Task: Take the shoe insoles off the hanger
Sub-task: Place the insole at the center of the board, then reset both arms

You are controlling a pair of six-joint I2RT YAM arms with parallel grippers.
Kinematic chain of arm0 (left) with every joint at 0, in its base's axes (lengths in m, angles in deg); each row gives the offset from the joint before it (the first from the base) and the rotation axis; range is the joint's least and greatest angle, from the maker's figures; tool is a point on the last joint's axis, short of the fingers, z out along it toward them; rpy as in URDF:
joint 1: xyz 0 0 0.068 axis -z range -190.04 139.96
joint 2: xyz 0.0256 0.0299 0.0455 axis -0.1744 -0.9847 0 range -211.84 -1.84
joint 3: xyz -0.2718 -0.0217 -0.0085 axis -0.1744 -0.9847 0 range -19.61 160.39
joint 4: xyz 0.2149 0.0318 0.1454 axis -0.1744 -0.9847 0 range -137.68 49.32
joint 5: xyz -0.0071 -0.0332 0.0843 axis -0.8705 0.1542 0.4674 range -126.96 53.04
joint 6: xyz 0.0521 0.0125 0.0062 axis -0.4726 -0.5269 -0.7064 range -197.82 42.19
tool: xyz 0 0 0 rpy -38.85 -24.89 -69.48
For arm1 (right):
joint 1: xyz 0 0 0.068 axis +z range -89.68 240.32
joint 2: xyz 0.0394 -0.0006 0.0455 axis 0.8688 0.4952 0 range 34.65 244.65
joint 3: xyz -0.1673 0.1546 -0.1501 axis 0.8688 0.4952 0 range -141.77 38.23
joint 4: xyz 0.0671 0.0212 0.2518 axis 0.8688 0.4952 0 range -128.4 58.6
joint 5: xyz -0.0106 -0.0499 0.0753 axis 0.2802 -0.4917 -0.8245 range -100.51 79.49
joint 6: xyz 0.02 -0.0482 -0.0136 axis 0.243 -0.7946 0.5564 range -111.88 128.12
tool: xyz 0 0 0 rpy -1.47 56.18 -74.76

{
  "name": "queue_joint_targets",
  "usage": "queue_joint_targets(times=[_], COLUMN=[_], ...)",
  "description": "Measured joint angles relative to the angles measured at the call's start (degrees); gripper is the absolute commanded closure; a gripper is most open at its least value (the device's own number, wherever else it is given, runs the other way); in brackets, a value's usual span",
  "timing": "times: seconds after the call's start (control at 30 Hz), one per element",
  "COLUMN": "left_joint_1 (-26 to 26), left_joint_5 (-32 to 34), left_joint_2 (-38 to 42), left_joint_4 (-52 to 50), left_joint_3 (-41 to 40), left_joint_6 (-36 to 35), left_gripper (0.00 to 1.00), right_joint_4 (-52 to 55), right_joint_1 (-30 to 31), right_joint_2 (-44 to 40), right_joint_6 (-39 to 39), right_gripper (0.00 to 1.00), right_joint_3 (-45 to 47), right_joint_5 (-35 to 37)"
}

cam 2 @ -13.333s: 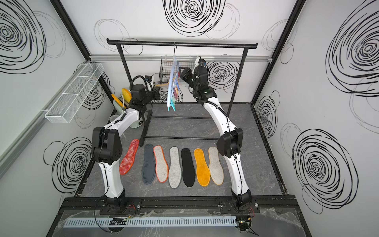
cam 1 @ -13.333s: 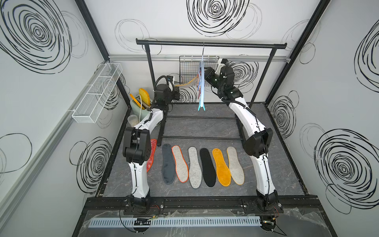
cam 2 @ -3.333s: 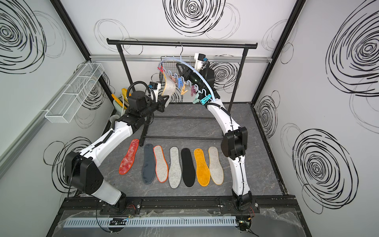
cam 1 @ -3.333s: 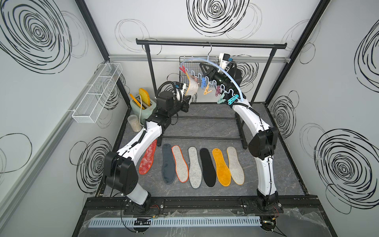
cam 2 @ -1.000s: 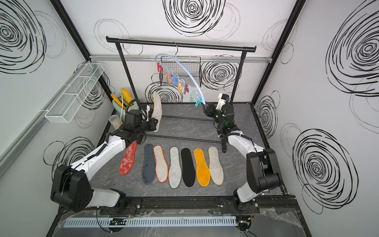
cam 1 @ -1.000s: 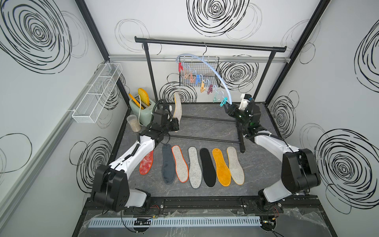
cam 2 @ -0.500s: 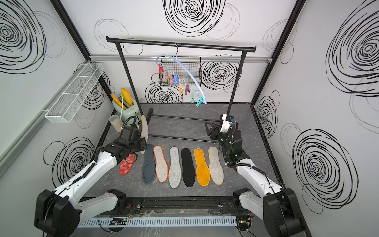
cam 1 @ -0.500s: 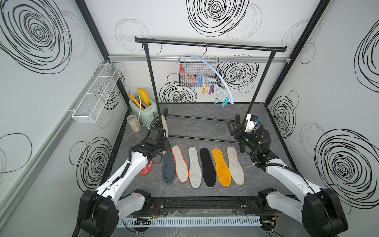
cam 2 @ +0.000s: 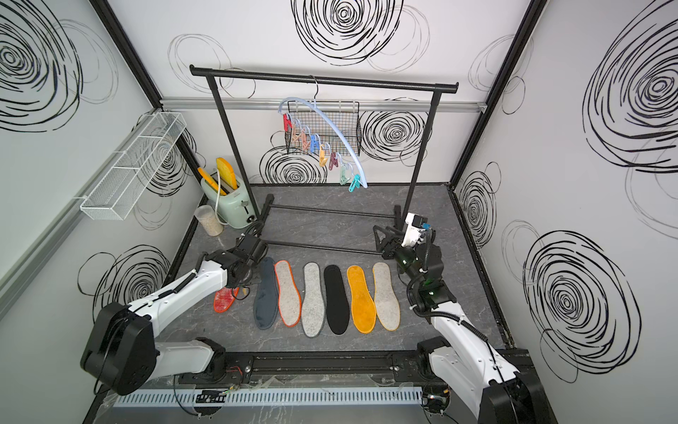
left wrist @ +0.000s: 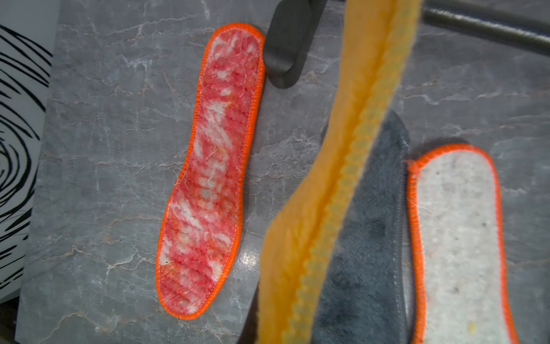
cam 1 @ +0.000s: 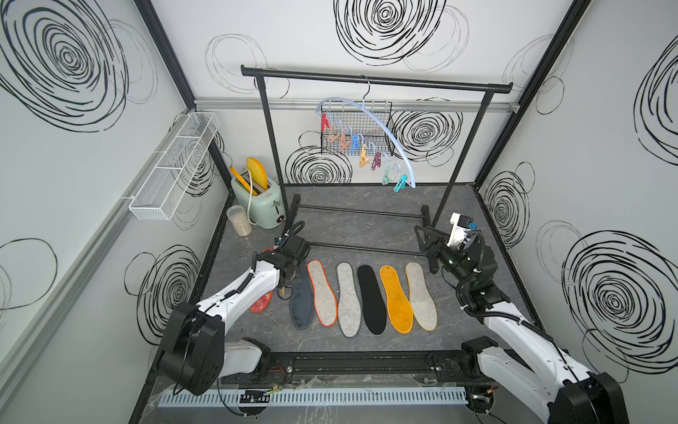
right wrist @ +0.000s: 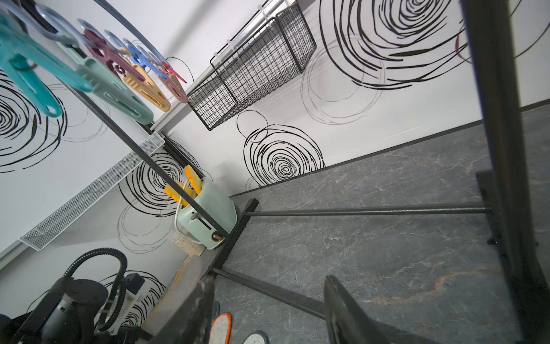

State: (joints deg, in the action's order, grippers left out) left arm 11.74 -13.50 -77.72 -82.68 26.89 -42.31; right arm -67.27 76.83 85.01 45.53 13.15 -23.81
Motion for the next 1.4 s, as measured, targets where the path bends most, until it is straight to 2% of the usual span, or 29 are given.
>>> queue_joint_targets(times=[0.03, 0.33, 0.37, 0.43, 0.6, 0.73, 0.8, 0.9, 1.1, 1.27, 1.4], left_joint_1=[0.2, 5.2, 5.4, 5.9, 7.3, 8.6, 9.0, 9.1, 7.1, 5.1, 4.6], left_joint_5=[1.1, 7.9, 8.4, 9.6, 11.6, 12.6, 12.8, 12.9, 11.8, 10.0, 7.9], left_joint_2=[-0.5, -13.4, -13.8, -13.9, -13.5, -10.8, -8.3, -2.8, 9.3, 13.2, 16.7], left_joint_4=[0.1, -1.6, -1.9, -2.7, -4.2, -4.8, -4.9, -4.7, -2.9, -1.0, 5.0], left_joint_3=[0.0, 0.0, 0.0, 0.0, 0.1, 0.1, 0.1, 0.1, 0.1, 0.0, -2.5], left_joint_6=[0.4, 3.9, 4.3, 5.1, 6.8, 7.6, 7.8, 7.8, 6.5, 4.7, 1.4], left_gripper=[0.91, 0.83, 0.76, 0.56, 0.39, 0.31, 0.23, 0.18, 0.16, 0.16, 0.09], right_joint_4=[0.1, 0.4, 0.4, 0.4, 0.4, 0.4, 0.4, 0.9, 2.1, 2.6, 3.6], right_joint_1=[-0.3, -1.4, -1.4, -1.4, -1.4, -1.4, -1.4, -1.4, -1.4, -1.4, -1.4], right_joint_2=[-0.6, -3.6, -3.6, -3.7, -3.7, -3.7, -3.7, -3.7, -3.1, -2.1, -1.7], right_joint_6=[0.0, 0.0, 0.0, 0.0, 0.0, 0.0, -0.2, -0.7, -1.4, -2.2, -3.8], right_gripper=[0.39, 0.39, 0.39, 0.38, 0.38, 0.38, 0.37, 0.37, 0.37, 0.37, 0.36], right_joint_3=[0.4, 2.7, 2.7, 2.7, 2.7, 2.8, 2.8, 2.8, 2.8, 2.8, 2.8], right_joint_5=[0.0, 0.0, 0.0, 0.0, 0.0, 0.0, 0.1, 0.5, 1.5, 2.2, 4.1])
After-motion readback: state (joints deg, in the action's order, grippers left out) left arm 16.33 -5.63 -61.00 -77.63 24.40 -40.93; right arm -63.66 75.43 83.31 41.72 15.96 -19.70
